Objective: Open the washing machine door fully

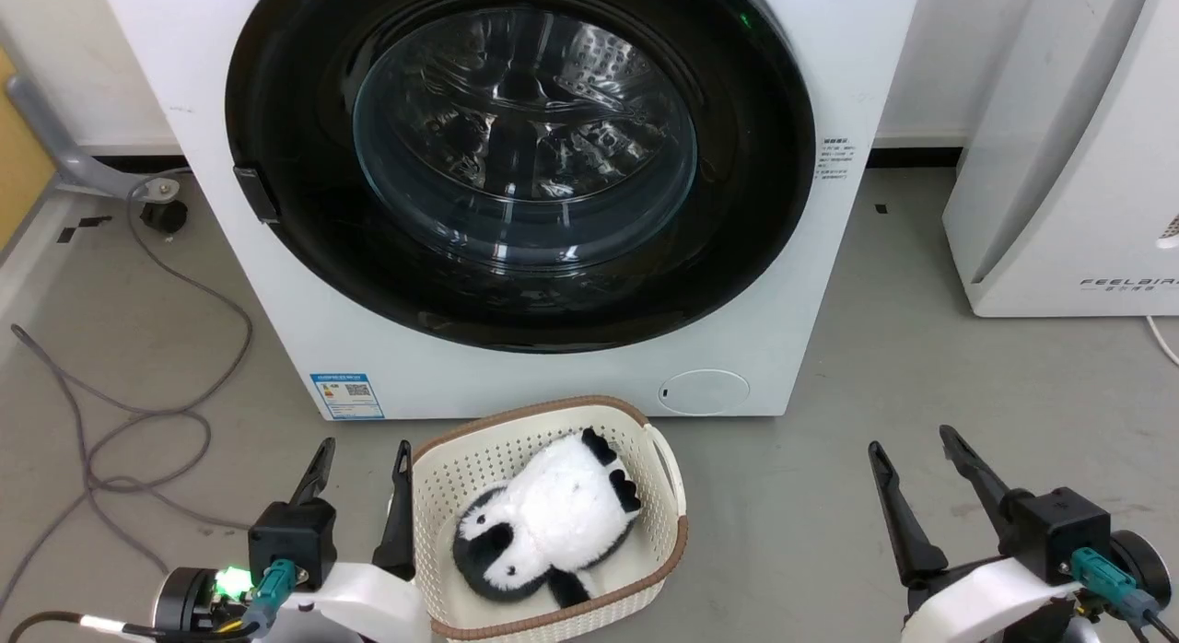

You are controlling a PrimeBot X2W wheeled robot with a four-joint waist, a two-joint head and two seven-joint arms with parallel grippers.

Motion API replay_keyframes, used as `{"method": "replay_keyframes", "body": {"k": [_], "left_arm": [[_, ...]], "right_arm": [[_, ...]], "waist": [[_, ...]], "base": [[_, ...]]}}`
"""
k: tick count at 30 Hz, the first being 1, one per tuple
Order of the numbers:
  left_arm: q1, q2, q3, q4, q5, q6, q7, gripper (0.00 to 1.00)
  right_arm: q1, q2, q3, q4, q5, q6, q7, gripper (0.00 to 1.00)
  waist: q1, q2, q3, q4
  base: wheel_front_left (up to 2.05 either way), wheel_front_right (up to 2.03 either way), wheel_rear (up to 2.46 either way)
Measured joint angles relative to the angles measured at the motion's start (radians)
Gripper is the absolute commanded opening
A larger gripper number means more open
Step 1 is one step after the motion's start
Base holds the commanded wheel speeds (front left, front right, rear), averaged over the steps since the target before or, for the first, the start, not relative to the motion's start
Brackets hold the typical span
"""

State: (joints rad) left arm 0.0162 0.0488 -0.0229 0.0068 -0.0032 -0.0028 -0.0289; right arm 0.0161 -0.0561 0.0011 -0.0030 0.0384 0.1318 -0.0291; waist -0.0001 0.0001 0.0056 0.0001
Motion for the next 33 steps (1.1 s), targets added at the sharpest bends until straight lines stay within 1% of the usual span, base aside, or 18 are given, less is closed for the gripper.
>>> {"method": "replay_keyframes", "body": {"k": [12,21,33], "left_arm": [[0.000,0.000,-0.019,0.001,0.000,0.000,-0.025,1.00],[-0.001,0.000,-0.031,0.001,0.000,0.000,-0.044,1.00],[-0.023,0.000,-0.056,0.001,0.000,0.000,-0.069,1.00]], "right_arm": [[-0.002,-0.014,-0.009,-0.001,0.062,0.000,-0.024,1.00],[-0.050,-0.059,-0.011,-0.001,0.130,0.000,-0.030,1.00],[-0.157,-0.116,-0.021,0.002,0.300,0.000,0.012,1.00]], "waist": [[0.0001,0.0000,0.016,0.002],[0.0001,-0.0001,0.042,0.005],[0.0002,0.0000,0.089,0.015]], "base": [[0.00,0.00,0.00],[0.00,0.00,0.00],[0.00,0.00,0.00]]}}
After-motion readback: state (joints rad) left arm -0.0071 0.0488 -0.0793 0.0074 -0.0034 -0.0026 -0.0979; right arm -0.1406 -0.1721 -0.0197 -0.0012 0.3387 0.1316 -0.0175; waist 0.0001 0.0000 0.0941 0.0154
